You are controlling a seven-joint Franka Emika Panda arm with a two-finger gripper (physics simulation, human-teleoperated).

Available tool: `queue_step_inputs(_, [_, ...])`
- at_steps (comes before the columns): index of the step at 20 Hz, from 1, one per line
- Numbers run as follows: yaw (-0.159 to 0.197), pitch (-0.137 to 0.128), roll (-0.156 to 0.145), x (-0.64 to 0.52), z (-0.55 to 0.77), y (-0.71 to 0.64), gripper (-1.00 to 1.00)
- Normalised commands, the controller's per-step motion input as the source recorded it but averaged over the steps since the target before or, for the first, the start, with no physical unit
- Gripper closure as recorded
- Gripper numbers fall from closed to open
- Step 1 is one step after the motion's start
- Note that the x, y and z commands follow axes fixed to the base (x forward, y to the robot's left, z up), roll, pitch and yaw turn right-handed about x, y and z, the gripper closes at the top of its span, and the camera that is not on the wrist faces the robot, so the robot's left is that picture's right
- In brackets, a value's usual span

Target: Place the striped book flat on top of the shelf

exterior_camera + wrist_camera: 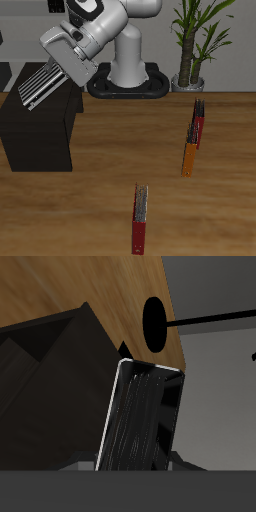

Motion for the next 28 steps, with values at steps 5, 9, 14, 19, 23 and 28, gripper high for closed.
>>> queue_step_inputs(5, [-0.030, 0.112, -0.036, 0.14, -0.36, -0.14, 1.00])
queue_step_inputs(9, [-0.052, 0.178, 0.127, 0.21, -0.41, 0.14, -1.00])
queue_step_inputs(14, [-0.046, 0.066, 0.085, 0.09, -0.11, 0.30, -1.00])
queue_step_inputs(19, [-0.063, 0.049, 0.136, 0.03, 0.12, 0.36, -1.00])
queue_step_inputs(23, [-0.032, 0.008, 0.105, -0.02, 0.10, 0.34, -1.00])
queue_step_inputs(28, [-0.002, -0.035, 0.121, -0.05, 0.11, 0.43, -1.00])
